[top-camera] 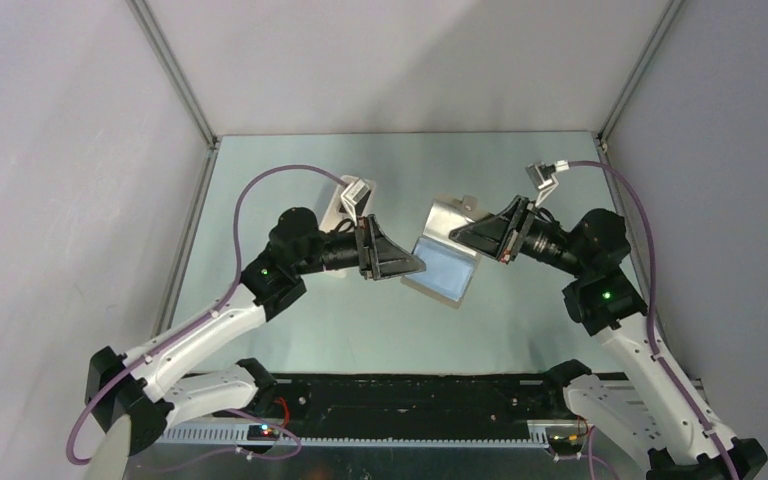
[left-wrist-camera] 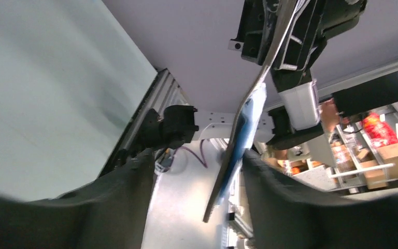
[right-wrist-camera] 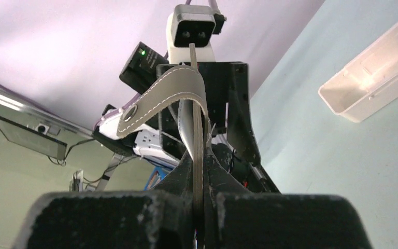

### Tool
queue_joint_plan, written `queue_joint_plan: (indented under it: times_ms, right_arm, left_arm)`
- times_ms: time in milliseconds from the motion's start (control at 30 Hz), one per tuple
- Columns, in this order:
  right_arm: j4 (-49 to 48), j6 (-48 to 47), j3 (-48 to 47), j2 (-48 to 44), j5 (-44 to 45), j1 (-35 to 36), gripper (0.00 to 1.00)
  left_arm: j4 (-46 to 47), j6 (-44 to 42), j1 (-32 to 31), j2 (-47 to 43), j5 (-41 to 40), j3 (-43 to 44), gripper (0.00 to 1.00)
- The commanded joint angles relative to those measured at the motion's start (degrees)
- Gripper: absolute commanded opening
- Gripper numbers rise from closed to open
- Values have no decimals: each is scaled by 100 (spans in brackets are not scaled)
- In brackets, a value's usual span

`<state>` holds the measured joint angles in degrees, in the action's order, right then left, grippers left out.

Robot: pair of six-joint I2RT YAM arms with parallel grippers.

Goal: Put the credit cards into the card holder
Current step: Open the card holder.

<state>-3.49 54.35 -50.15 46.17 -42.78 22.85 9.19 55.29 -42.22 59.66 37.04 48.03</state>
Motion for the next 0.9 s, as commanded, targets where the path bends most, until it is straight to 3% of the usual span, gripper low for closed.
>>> queue_joint_plan:
  times_ms: [0, 33, 100, 133, 200, 233, 300, 400, 500, 633, 867]
  right_arm:
    - [-386, 307, 138, -28, 408, 2, 0]
    - [-401, 323, 151, -14, 435, 10, 0]
    - [-300, 301, 193, -26, 537, 46, 0]
    - [-239, 272, 196, -28, 571, 40, 0]
    - [-36, 172, 198, -6, 649, 9, 0]
    - [103, 102, 199, 4, 655, -33, 2]
    - [279, -57, 199, 15, 669, -104, 18]
    - [721, -321, 185, -68, 695, -221, 56]
    - [1704, -988, -79, -244, 963, -421, 80]
    - [2956, -1887, -564, -438, 1372, -468, 92]
    - [3277, -2408, -748, -388, 760, -60, 88]
  left_arm:
    - [538, 159, -86, 53, -219, 94, 56]
    - [614, 228, -101, 49, -266, 102, 51]
    - [782, 325, -132, 64, -235, 158, 28]
    - [811, 347, -139, 83, -216, 221, 9]
    - [822, 347, -151, 80, -168, 244, 1]
    - [822, 345, -148, 52, -188, 234, 1]
    - [829, 332, -151, 5, -284, 163, 0]
    - [660, 354, -126, -89, -531, 7, 0]
    - [196, 311, -72, -224, -1032, -22, 0]
    - [-1560, 10, -33, -272, -1814, 394, 0]
    - [-1891, 383, 147, -30, -1815, 425, 0]
